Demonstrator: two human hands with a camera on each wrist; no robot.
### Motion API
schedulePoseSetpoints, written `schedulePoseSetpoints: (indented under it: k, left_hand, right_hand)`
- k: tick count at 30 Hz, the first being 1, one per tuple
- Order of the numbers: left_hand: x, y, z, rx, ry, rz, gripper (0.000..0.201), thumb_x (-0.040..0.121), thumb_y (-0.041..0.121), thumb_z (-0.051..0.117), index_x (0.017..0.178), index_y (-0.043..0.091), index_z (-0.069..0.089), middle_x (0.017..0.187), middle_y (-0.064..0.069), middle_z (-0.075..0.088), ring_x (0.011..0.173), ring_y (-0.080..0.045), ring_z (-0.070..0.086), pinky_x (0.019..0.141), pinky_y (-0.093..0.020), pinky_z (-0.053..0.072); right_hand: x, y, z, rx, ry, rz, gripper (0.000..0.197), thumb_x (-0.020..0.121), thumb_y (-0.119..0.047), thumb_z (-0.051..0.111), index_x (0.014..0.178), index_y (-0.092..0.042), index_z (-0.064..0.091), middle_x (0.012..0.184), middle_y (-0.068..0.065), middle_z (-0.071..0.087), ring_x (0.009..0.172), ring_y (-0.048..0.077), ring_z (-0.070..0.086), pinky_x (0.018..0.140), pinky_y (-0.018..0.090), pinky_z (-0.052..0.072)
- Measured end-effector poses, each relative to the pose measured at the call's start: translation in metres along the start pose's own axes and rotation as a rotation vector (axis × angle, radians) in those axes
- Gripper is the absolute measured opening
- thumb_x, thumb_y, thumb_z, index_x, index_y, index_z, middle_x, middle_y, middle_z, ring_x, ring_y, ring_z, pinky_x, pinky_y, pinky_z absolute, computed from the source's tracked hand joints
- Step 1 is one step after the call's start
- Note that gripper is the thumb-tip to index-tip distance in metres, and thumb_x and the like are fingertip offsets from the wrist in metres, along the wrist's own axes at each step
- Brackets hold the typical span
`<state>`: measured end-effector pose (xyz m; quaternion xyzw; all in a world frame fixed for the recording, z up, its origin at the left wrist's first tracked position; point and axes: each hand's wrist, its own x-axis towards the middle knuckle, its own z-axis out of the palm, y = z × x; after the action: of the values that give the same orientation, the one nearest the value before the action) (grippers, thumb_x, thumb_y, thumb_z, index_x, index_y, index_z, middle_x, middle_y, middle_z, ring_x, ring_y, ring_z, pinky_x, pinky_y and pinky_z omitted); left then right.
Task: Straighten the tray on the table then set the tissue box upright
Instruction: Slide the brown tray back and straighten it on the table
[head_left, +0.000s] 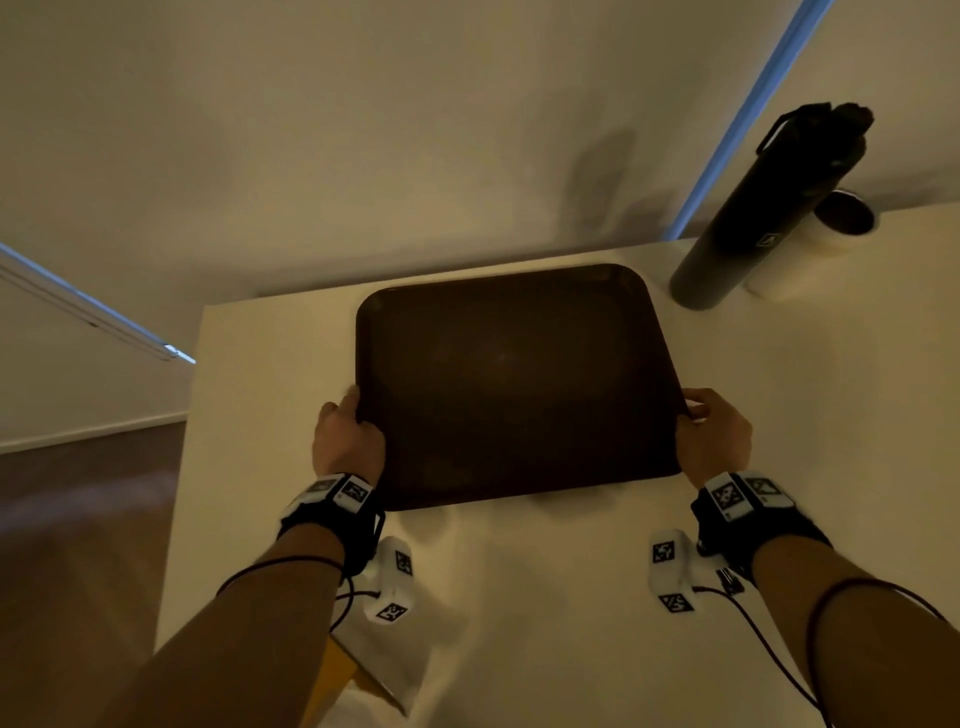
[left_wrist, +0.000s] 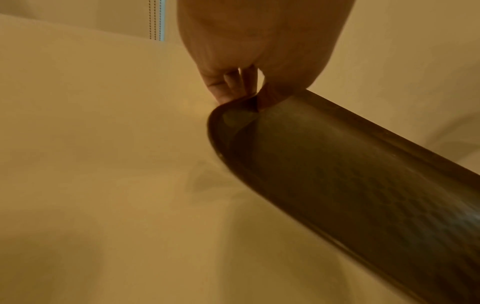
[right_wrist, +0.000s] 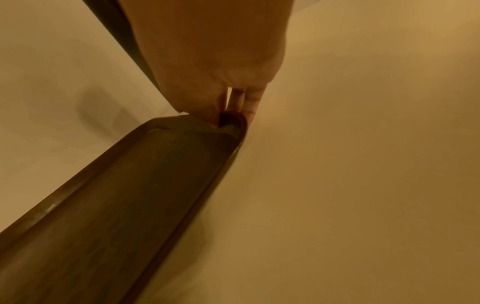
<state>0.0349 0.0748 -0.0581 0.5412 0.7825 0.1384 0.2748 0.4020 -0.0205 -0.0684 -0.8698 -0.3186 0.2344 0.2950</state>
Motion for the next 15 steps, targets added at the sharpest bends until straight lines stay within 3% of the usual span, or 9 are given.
schedulePoseSetpoints:
  k: [6, 11, 15]
  left_hand:
    - [0.011, 0.007, 0.001, 0.008, 0.002, 0.003, 0.060, 0.086, 0.006, 0.043, 0.145, 0.018, 0.041, 0.127, -0.020, 0.053, 0.116, -0.039, 0.053, 0.094, -0.044, 0.044]
    - [0.016, 0.010, 0.003, 0.007, -0.003, -0.001, 0.059, 0.087, 0.006, 0.043, 0.145, 0.018, 0.040, 0.125, -0.019, 0.052, 0.116, -0.038, 0.053, 0.094, -0.043, 0.044]
    - [0.020, 0.013, 0.003, 0.016, -0.009, 0.009, 0.059, 0.088, 0.006, 0.042, 0.146, 0.017, 0.039, 0.126, -0.020, 0.052, 0.116, -0.038, 0.052, 0.093, -0.041, 0.043]
  right_hand:
    - [0.020, -0.014, 0.003, -0.040, 0.002, 0.005, 0.039, 0.086, -0.003, 0.051, 0.120, -0.014, 0.066, 0.105, 0.018, 0.070, 0.091, 0.033, 0.065, 0.076, 0.037, 0.052]
    - [0.029, -0.020, 0.006, -0.048, 0.001, 0.001, 0.040, 0.086, -0.002, 0.050, 0.121, -0.013, 0.066, 0.105, 0.019, 0.069, 0.081, 0.024, 0.057, 0.074, 0.032, 0.048]
    - [0.033, -0.022, 0.006, -0.058, -0.011, 0.001, 0.039, 0.086, -0.002, 0.051, 0.120, -0.014, 0.065, 0.105, 0.018, 0.069, 0.084, 0.027, 0.060, 0.077, 0.036, 0.051]
